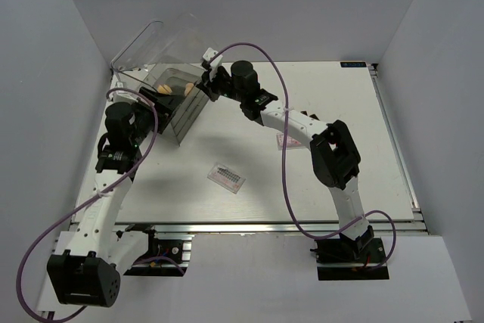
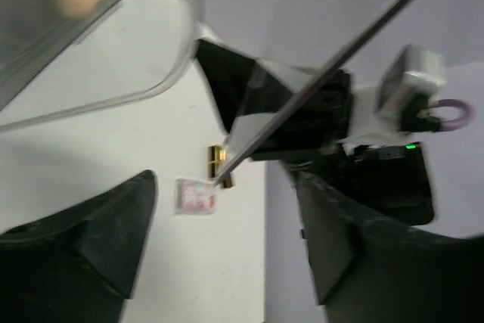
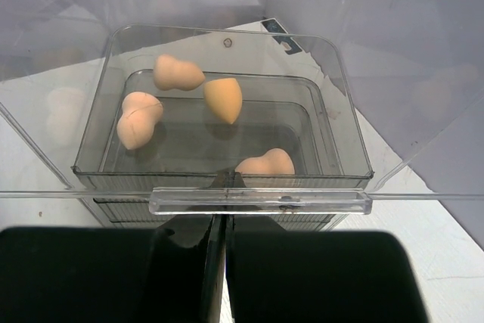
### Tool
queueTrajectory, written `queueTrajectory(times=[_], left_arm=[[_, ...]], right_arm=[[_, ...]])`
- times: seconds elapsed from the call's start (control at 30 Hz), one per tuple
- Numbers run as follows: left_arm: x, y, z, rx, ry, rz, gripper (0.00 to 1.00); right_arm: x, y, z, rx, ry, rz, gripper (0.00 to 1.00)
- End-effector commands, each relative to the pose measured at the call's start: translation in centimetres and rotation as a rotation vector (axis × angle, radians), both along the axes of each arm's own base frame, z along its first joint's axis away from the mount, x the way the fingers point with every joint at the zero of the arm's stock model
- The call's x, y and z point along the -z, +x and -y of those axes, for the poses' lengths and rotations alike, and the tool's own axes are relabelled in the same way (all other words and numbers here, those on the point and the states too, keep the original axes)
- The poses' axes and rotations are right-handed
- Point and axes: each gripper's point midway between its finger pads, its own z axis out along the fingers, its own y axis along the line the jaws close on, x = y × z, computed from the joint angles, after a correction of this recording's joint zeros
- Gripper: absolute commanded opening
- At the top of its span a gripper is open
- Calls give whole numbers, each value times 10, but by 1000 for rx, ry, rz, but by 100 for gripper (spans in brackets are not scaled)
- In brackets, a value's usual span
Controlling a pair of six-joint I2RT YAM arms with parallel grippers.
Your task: Organize the makeup
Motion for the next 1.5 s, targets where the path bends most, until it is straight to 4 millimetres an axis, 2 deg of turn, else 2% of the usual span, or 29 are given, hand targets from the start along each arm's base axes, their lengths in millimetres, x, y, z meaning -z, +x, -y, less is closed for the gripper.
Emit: queueTrajectory(times=[0.0, 0.07, 0.1, 0.13, 0.17, 0.23, 0.3, 0.47, 0.53, 0.57, 0.6, 0.63, 0.67, 0.7, 0.73, 0.77, 0.8, 0.83, 0.87, 0.97, 1.23, 1.27, 1.3, 1.47], left_arm=[[23, -26, -16, -56, 118, -139, 80], [35, -35, -24, -88, 156, -178, 62], [45, -41, -31, -119, 178, -222, 34], [46, -47, -35, -130, 197, -222, 22], [47, -50, -38, -138, 210, -224, 13], [47, -57, -45, -168, 235, -223, 4], [42, -58, -46, -175, 241, -200, 5], [34, -54, -44, -162, 247, -155, 29], [32, -53, -40, -143, 242, -140, 38], [28, -52, -40, -141, 239, -124, 47], [28, -53, -39, -138, 237, -119, 53], [27, -53, -37, -128, 231, -114, 58], [25, -53, -36, -122, 229, -106, 67], [25, -53, -35, -119, 225, -102, 70], [24, -53, -34, -114, 216, -97, 72], [21, -53, -31, -100, 207, -80, 74], [19, -53, -29, -94, 202, -69, 76], [20, -54, -27, -85, 193, -65, 76], [16, -52, -27, -83, 186, -45, 76], [10, -53, -23, -68, 174, -10, 76], [0, -53, -17, -33, 169, 41, 76], [1, -53, -16, -30, 170, 38, 76], [1, -54, -16, -29, 172, 36, 76], [6, -54, -15, -18, 180, 13, 76]], right_arm=[[-45, -8, -1, -22, 68, 82, 0], [-30, -12, 0, -44, 29, 76, 0], [-24, -13, 1, -47, 14, 68, 0], [-20, -16, 3, -54, 5, 66, 0], [-13, -17, 4, -57, -9, 59, 0], [3, -20, 7, -62, -48, 39, 0], [18, -23, 10, -66, -81, 27, 0], [47, -26, 15, -74, -139, -13, 6], [58, -22, 16, -61, -135, -85, 10], [61, -18, 16, -51, -120, -132, 19], [72, -18, 14, -58, -106, -201, 24], [73, -15, 16, -39, -47, -326, 31], [73, -16, 14, -40, -7, -375, 35], [82, -15, 14, -32, 20, -446, 39], [85, -18, 15, -27, 82, -589, 45], [85, -17, 13, -30, 125, -647, 48], [98, -17, 11, -28, 146, -725, 50], [100, -13, 13, -18, 182, -781, 50], [99, -13, 11, -15, 233, -874, 50], [103, -7, 2, -37, 309, -981, 45], [88, 5, -13, -65, 410, -1089, 46], [94, 8, -13, -54, 416, -1103, 47], [90, 11, -15, -56, 428, -1100, 47], [96, 18, -22, -56, 452, -1117, 50]])
